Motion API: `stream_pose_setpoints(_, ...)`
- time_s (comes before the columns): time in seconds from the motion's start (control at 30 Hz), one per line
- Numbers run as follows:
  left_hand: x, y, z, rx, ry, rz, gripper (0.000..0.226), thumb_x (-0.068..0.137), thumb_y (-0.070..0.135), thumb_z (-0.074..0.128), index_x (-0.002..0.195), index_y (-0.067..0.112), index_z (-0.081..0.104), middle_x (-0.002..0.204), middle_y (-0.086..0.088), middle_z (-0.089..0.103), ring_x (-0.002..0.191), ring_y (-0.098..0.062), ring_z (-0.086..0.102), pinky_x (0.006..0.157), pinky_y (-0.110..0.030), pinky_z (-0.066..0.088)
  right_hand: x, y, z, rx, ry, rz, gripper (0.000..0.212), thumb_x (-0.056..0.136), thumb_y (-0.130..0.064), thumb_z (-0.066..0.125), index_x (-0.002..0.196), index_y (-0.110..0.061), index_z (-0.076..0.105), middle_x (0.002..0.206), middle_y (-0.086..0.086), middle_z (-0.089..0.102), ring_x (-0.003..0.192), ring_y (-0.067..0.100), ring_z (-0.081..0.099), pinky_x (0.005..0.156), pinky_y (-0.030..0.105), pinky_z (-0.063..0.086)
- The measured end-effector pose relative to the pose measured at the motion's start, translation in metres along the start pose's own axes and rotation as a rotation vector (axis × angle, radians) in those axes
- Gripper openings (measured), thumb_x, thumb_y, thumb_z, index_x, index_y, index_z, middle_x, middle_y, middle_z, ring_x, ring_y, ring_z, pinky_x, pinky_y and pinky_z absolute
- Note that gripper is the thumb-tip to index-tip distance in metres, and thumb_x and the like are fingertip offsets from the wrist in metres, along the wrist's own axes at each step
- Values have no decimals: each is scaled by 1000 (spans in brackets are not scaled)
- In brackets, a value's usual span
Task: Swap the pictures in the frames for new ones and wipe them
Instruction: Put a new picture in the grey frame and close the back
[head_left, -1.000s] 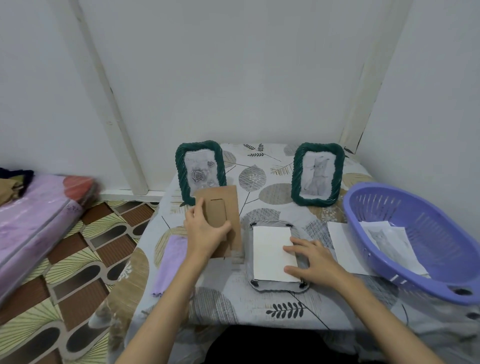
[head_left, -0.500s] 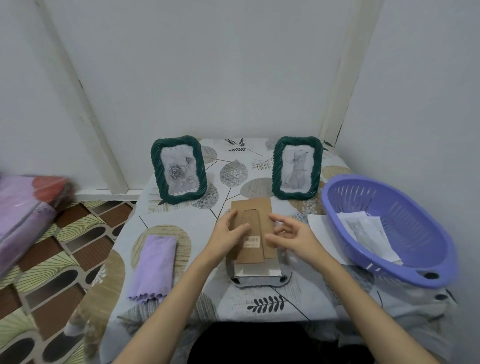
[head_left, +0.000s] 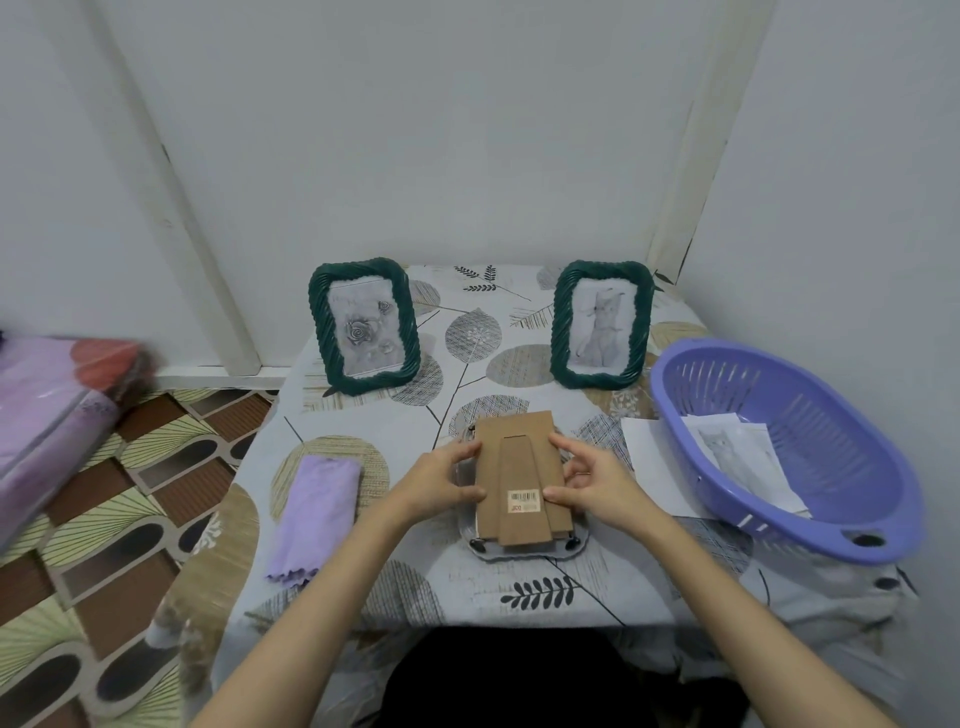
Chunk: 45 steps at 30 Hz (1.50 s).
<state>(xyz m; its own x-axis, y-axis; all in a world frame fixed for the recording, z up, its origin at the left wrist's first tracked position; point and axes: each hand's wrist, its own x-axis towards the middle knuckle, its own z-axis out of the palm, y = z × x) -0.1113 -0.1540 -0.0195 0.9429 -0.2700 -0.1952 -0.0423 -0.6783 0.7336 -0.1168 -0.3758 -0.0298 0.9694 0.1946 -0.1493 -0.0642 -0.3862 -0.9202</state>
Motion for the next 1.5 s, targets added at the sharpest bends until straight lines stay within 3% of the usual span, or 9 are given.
stream_pose_setpoints(0.1,-1,-1,1,22,8,9,74,81,13,69,144,14,30,151,-5,30,142,-15,21,116,-31,14,1,2,2,-7,8,-18,79,74,6,70,142,-13,33,82,11,48,67,17,49,60,13,46)
stream_pose_setpoints(0.3,0,-1,0,10,12,44,73,82,9,68,144,13,29,153,-8,25,143,-13,14,112,-23,10,2,4,3,-123,20,-61,81,74,-4,75,142,-16,33,84,11,53,72,18,51,74,29,48)
stream_pose_setpoints(0.57,-2,-6,0,26,14,75,71,83,13,67,143,18,31,152,-6,27,144,-15,11,113,-26,10,2,-2,-1,-209,-13,-22,87,70,-11,79,143,-14,32,79,-4,50,60,8,45,58,9,40)
stream_pose_setpoints(0.77,-2,-10,-1,19,-35,91,71,82,18,69,143,20,32,154,-6,23,145,-14,4,115,-32,10,3,-2,-6,-218,-71,38,90,65,-4,81,141,-9,34,81,-3,50,56,7,39,55,10,38)
stream_pose_setpoints(1.1,1,-13,-1,91,-70,96,84,75,25,76,145,21,29,155,-7,19,145,-13,0,115,-32,10,5,-4,-7,-286,-97,52,94,63,-7,83,142,-8,32,86,-3,48,60,7,41,67,20,39)
stream_pose_setpoints(1.5,1,-15,0,117,-89,118,82,77,26,74,145,21,29,154,-5,21,145,-15,0,115,-33,10,6,-9,-9,-382,-120,47,78,63,-5,83,132,-2,46,88,1,51,58,7,42,67,20,40)
